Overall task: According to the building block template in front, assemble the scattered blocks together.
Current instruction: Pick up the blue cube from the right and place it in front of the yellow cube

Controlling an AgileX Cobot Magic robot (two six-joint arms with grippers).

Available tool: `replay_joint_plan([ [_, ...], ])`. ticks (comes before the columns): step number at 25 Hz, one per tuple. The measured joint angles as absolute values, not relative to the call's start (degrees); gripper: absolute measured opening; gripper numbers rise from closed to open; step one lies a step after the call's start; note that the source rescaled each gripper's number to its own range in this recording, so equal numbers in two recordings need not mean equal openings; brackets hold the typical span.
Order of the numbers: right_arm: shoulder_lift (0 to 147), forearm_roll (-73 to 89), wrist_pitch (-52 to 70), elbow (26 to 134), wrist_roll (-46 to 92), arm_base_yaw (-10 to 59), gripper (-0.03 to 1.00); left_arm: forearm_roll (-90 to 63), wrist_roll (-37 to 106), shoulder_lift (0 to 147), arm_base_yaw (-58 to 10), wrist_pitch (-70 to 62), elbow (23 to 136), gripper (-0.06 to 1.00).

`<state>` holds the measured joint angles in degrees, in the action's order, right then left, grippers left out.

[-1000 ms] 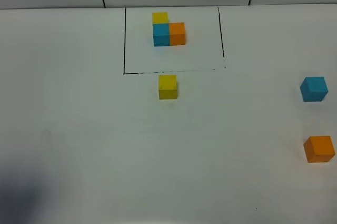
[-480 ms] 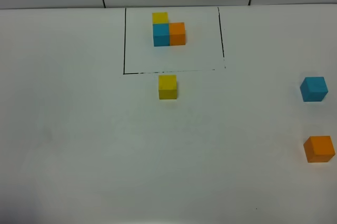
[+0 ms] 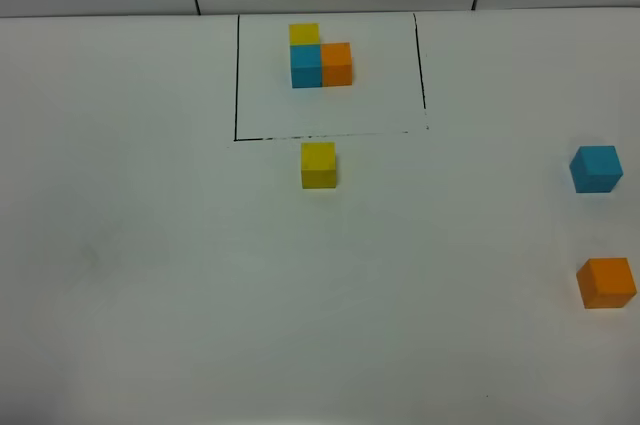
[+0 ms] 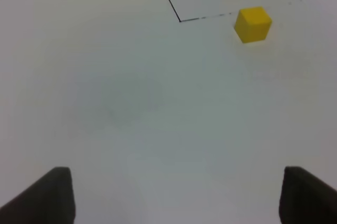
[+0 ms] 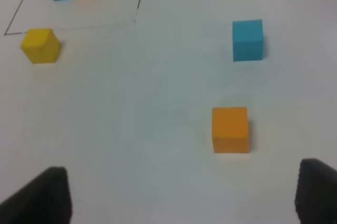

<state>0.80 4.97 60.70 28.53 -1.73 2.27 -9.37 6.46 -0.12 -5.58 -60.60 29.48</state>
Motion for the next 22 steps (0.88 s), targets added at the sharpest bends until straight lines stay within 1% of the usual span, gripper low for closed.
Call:
replay_joint_plan([
  [22, 0.8, 5.17, 60.7, 28.53, -1.75, 2.27, 0.74, -9.72, 6.7, -0.34, -5.58, -61.43, 28.98, 0.66],
])
